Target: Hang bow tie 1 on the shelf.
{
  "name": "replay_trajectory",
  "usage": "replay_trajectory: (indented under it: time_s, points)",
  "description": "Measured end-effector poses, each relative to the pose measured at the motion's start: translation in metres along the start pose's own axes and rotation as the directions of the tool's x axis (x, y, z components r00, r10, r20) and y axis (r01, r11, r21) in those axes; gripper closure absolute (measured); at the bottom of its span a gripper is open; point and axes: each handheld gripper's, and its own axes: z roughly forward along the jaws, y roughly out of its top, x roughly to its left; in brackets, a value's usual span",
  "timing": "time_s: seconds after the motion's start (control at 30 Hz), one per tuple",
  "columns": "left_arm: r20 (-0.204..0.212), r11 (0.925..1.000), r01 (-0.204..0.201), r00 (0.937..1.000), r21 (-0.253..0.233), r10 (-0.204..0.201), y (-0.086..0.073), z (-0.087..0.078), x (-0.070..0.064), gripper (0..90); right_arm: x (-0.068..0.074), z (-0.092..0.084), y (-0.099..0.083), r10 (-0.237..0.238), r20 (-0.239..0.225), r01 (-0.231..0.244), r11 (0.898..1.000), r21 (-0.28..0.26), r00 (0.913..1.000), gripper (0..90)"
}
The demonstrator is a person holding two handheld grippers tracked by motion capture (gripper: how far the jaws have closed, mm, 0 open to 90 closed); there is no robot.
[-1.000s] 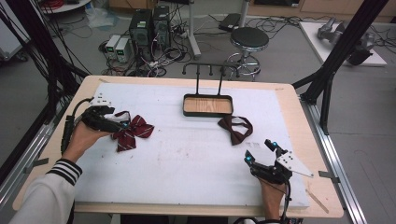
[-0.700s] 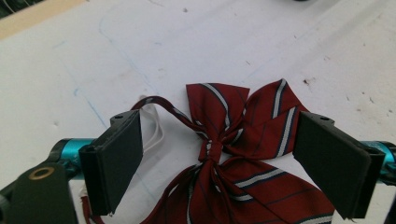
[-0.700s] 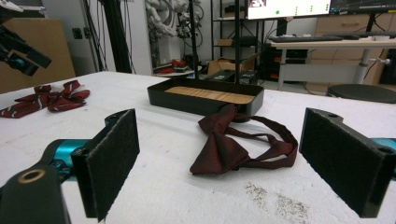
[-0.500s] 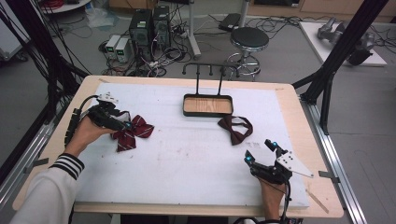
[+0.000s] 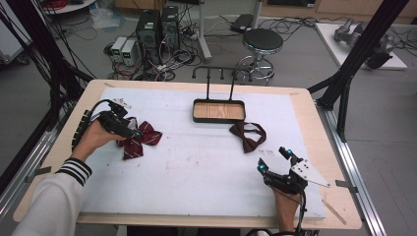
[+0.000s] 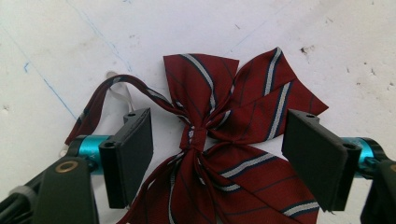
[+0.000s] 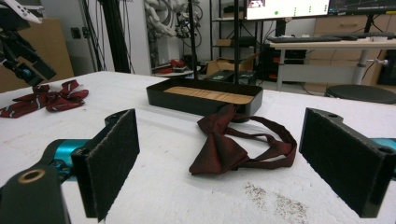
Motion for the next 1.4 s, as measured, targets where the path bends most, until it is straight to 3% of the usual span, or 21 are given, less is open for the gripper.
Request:
replay_trajectory:
  time_s: [0.4,0.43,0.57,1.4]
  points:
    - [-0.009,0.9977,0.009,0.9999,0.067,-0.008,0.003,0.01,0.001,30.5,0.0,0.0,0.0,0.005,-0.001,-0.005,1.0,-0.001,1.0,11.2]
    - [0.001,0.9972,0.008,1.0,0.074,-0.008,0.003,0.01,0.002,34.8,-0.001,0.0,0.0,0.005,0.0,-0.005,1.0,-0.002,1.0,11.2]
    - [0.001,0.9953,0.019,0.9998,0.095,-0.019,0.003,0.013,0.003,36.8,-0.001,0.0,0.0,0.005,-0.001,-0.005,1.0,-0.004,1.0,11.2]
    - [-0.062,0.9795,0.065,0.9966,0.191,-0.054,0.008,0.025,0.006,49.0,-0.002,0.0,0.0,0.018,-0.003,-0.018,1.0,-0.007,0.9998,11.3]
